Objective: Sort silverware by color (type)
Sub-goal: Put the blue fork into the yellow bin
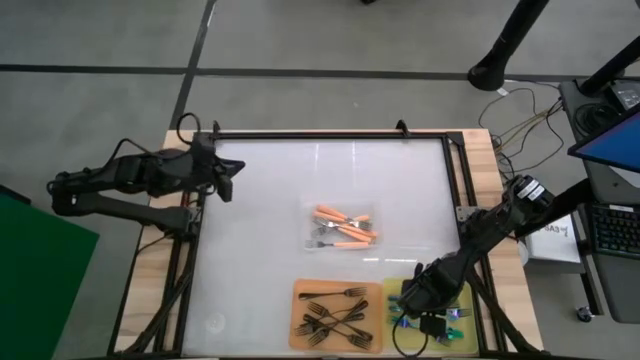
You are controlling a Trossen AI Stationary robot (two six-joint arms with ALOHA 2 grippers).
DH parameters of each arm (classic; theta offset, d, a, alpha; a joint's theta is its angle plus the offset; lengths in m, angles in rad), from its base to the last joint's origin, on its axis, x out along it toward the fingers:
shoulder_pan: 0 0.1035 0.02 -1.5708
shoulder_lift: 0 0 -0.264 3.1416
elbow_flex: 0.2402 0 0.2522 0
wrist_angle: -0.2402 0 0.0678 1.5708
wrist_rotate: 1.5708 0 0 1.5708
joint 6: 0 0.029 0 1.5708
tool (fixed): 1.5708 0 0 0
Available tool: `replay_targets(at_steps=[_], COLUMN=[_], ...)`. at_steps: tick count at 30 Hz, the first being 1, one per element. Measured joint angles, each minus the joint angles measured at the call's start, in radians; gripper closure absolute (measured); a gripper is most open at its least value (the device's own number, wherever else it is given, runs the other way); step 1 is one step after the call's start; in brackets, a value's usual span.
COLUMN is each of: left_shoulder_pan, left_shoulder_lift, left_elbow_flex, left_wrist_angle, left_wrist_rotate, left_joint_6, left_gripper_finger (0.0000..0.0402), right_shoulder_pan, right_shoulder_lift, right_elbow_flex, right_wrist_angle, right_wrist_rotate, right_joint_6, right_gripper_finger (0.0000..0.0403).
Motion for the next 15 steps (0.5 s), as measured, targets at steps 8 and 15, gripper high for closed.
replay_targets(at_steps=[8,15], left_shoulder_pan=[0.000,0.000], left_shoulder_lift=[-0.048,-0.070], left_elbow_flex=[0.000,0.000], left_wrist_angle=[-0.014,-0.039], left_wrist_rotate=[-0.002,-0.002], left_joint_6=[0.004,0.004], left_gripper_finger=[0.0402,0.0402], right_shoulder_pan=[-0.015,-0.024], right_shoulder_lift=[-0.002,-0.002], right_elbow_flex=[-0.026,-0.029], right_wrist_angle=[0.147,0.156], right_wrist_rotate=[0.000,0.061], right_joint_6=[0.012,0.087], right_gripper_finger=[0.0390,0.0390])
